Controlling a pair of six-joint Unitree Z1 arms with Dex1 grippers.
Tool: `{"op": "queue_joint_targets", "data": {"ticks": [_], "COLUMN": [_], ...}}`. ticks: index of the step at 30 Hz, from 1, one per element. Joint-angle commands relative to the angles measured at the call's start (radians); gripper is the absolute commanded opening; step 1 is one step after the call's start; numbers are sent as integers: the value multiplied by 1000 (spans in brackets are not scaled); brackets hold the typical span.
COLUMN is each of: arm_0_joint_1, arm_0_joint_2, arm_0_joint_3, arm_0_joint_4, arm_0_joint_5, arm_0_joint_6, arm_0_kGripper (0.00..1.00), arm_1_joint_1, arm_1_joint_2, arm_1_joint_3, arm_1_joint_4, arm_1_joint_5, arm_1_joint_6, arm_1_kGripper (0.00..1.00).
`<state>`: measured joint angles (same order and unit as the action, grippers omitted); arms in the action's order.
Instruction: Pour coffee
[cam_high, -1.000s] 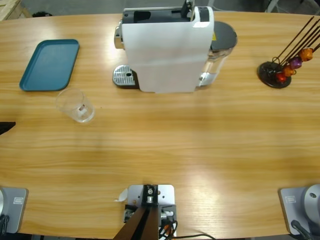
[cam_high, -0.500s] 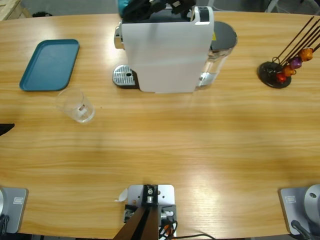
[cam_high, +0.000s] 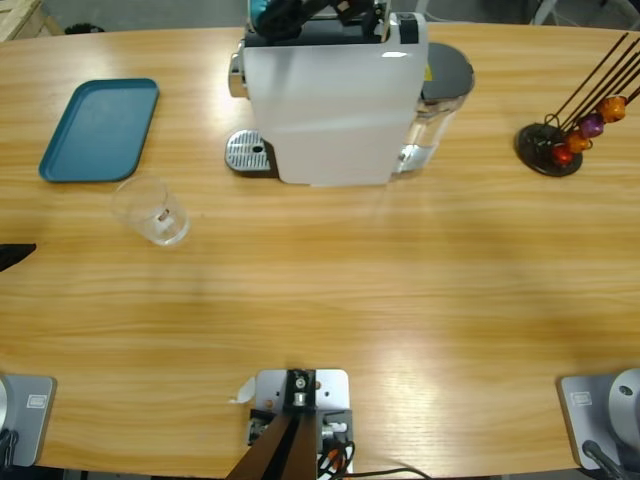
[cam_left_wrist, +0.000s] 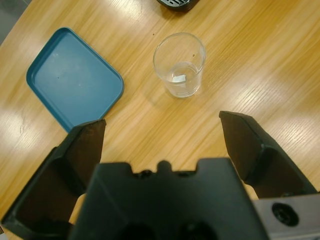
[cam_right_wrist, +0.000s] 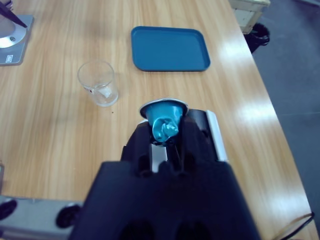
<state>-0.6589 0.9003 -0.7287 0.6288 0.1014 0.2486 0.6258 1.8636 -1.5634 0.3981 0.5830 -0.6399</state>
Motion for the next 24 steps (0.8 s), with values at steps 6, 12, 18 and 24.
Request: {"op": "queue_joint_targets", "data": {"ticks": [6,12,18,24], "arm_0_joint_1": [9,9,9,9], "arm_0_joint_2": [22,15,14,12], "arm_0_joint_3": [37,38,38,38], "arm_0_joint_4": [-15,-14,-14,-15], "arm_0_joint_5": [-6,-6,-6,-6], "arm_0_joint_6": [9,9,11,11], "arm_0_kGripper": [996,996,996,996], "arm_1_joint_1": [-26,-20,-10,-8], "arm_1_joint_2": [69,66,66,62], "arm_1_joint_3": [2,-1,5,11], "arm_1_joint_4": [0,1,4,11], "arm_1_joint_5": [-75,-159,-195,-208], "arm_1_joint_6": [-22,-41,-46,-47], "arm_1_kGripper": [112,112,112,474]}}
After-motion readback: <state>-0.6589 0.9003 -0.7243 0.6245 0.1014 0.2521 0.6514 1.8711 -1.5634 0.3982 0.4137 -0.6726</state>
